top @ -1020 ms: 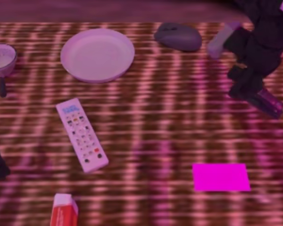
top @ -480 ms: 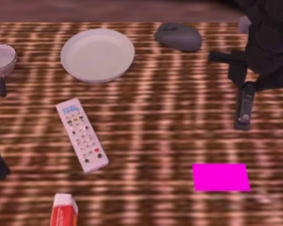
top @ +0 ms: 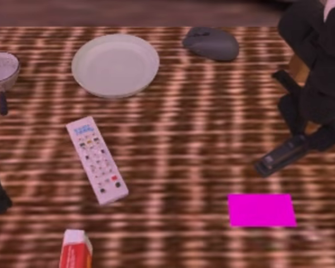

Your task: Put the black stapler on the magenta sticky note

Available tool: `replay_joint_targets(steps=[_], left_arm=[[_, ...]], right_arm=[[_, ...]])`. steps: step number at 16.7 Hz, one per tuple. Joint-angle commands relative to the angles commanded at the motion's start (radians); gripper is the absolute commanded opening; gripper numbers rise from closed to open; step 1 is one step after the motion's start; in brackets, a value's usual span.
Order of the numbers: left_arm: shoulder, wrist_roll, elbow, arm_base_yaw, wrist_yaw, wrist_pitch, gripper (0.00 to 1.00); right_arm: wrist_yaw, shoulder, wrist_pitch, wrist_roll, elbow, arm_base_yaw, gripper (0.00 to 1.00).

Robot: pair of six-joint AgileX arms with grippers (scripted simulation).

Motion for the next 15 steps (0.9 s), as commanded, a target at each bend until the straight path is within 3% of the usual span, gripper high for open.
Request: replay_joint_targets(steps=[4, 7, 15], left_arm=[[0.000, 0.000, 0.000, 0.000, 0.000, 0.000, 1.00], [0.000, 0.000, 0.000, 0.000, 0.000, 0.000, 1.00], [0.000, 0.000, 0.000, 0.000, 0.000, 0.000, 1.00]], right_arm=[[-0.031, -0.072, -0.027, 0.309, -0.080, 0.009, 0.00], [-0.050, -0.116, -0.041, 0.459, -0.119, 0.012, 0.00], [-0.058, -0.133, -0.045, 0.517, -0.134, 0.008, 0.00]])
